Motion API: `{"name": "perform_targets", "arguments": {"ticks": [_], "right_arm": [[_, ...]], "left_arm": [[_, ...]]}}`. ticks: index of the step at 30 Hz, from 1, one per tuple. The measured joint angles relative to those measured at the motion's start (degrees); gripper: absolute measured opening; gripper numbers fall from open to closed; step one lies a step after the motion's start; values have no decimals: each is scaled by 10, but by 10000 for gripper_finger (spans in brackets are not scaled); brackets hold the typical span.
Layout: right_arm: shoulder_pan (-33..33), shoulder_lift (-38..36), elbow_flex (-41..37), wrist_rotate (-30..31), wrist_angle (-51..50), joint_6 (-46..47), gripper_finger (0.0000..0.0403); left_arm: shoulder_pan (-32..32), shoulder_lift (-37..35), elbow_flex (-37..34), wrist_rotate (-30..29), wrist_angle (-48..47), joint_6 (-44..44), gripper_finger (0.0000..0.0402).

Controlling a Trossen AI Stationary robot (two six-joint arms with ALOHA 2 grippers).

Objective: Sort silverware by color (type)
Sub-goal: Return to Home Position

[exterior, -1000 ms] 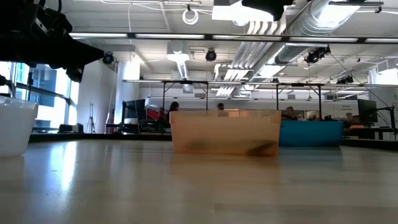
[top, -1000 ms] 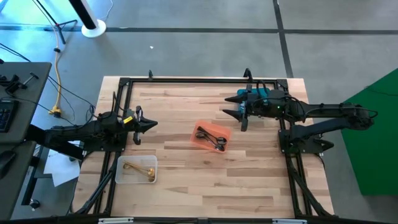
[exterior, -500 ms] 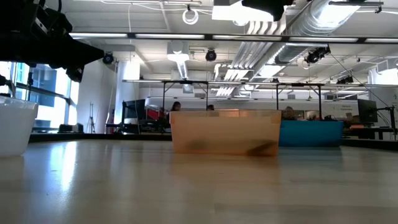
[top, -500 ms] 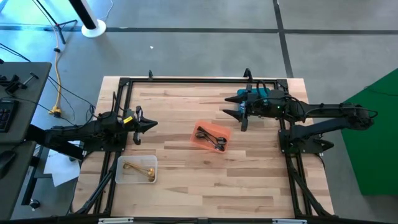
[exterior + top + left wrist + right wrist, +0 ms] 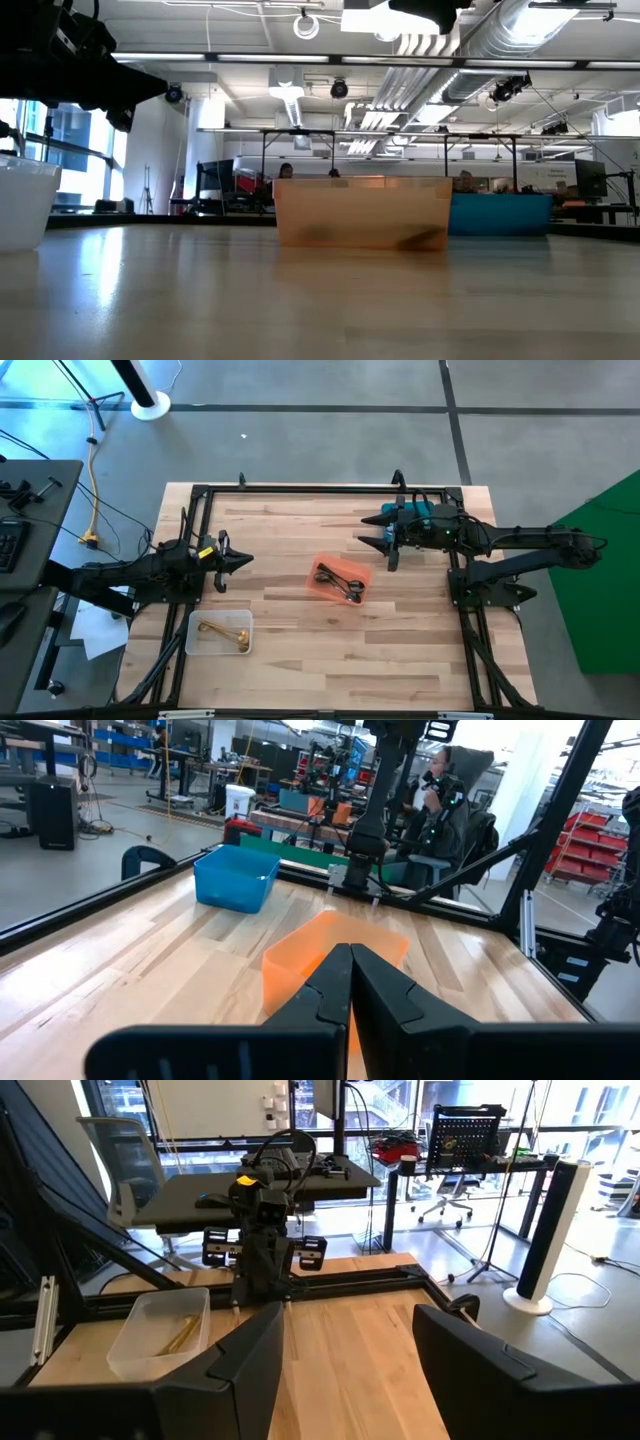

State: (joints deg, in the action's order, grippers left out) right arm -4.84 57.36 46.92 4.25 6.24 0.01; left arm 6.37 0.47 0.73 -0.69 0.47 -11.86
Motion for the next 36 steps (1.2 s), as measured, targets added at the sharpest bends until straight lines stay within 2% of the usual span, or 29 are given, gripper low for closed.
{"name": "perform_targets", "arguments": {"ticks": [15,18,22,29,36], "right_arm": [[0,0,0,-2,0,-5,208],[-1,0,0,-2,0,-14,198],[-1,0,0,-2,0,-16,150],[-1,0,0,-3,0,-16,19],[-1,0,0,-18,0,-5,6]], "left_arm": [[0,0,0,0,0,0,1],[0,0,0,0,0,0,1],[0,0,0,0,0,0,1],[0,0,0,0,0,0,1],[0,0,0,0,0,0,1]]}}
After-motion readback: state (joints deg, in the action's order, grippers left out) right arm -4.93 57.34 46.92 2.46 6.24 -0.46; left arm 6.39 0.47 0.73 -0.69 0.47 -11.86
